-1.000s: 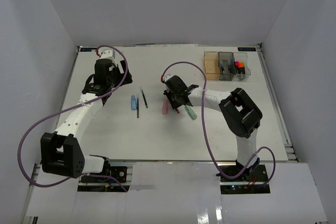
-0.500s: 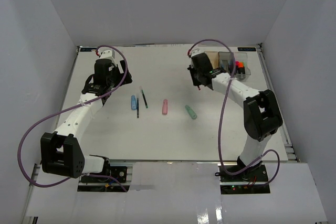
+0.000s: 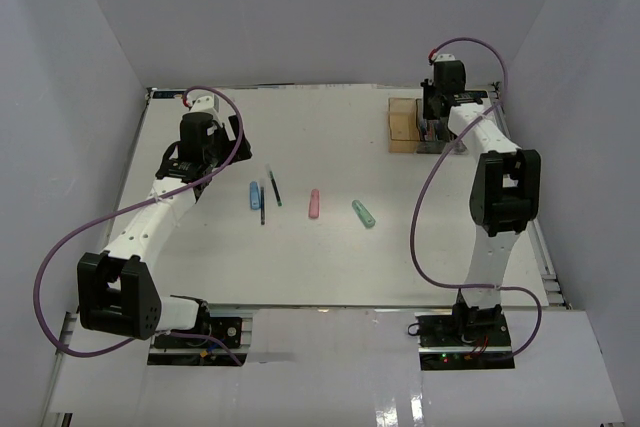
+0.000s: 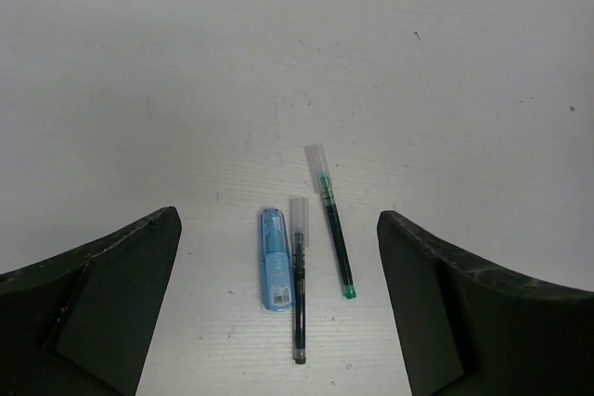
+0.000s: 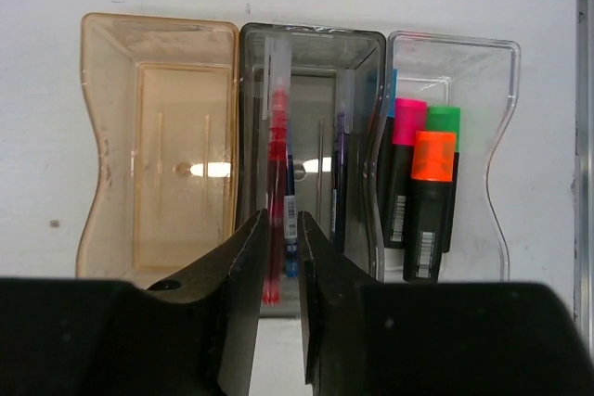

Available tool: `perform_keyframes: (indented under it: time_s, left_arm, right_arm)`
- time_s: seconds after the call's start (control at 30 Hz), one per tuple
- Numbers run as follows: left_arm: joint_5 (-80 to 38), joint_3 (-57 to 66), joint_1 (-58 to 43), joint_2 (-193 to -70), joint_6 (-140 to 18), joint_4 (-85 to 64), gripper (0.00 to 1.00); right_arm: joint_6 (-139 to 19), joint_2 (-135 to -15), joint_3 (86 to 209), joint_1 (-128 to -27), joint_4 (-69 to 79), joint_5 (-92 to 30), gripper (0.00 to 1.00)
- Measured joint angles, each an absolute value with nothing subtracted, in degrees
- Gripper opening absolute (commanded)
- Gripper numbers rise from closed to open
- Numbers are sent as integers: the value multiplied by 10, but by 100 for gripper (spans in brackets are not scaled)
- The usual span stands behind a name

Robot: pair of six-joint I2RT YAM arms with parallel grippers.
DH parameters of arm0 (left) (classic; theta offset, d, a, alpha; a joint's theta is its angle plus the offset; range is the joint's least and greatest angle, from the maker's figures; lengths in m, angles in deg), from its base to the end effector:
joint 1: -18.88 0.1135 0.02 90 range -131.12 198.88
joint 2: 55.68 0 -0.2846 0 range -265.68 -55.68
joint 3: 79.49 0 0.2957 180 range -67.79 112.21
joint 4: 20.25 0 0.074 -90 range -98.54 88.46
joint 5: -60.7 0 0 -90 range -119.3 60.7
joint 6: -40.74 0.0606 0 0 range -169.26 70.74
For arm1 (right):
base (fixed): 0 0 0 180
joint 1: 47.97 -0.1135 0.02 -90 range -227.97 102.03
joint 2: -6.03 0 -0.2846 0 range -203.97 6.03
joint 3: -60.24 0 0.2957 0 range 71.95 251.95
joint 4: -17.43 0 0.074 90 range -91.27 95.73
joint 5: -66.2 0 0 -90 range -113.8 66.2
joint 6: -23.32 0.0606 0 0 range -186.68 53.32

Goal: Sort the stationery into containers
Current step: Place the pen in the storage box, then pick up the pen from the center of the board.

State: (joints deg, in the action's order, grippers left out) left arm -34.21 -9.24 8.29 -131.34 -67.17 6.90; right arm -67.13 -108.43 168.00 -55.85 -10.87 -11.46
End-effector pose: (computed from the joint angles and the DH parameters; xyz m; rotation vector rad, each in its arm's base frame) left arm 0.3520 -0.0605 0.2890 -0.1870 2.1352 -0.2000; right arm 0.5373 0.0613 0.2617 -0.0358 2.1697 -0.1606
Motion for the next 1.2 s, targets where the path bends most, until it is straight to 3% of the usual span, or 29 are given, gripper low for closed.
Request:
perform_keyframes:
  time_s: [0.33, 0.47, 0.93, 1.2]
  left_arm:
    - [-342, -92, 83, -1313, -672, 69, 98]
    - [-340, -92, 83, -1313, -672, 70, 98]
    - [-278, -88, 68, -1322, -728, 114, 98]
    - [-325, -118, -29, -1342, -790, 174, 90]
  right_arm:
    - [-669, -1164, 1719, -543, -132, -124, 39]
    - [-661, -1140, 1699, -544, -129, -132, 57]
    - [-610, -678, 1365, -590, -35, -257, 89]
    - [-565, -539, 1197, -589, -8, -346, 95]
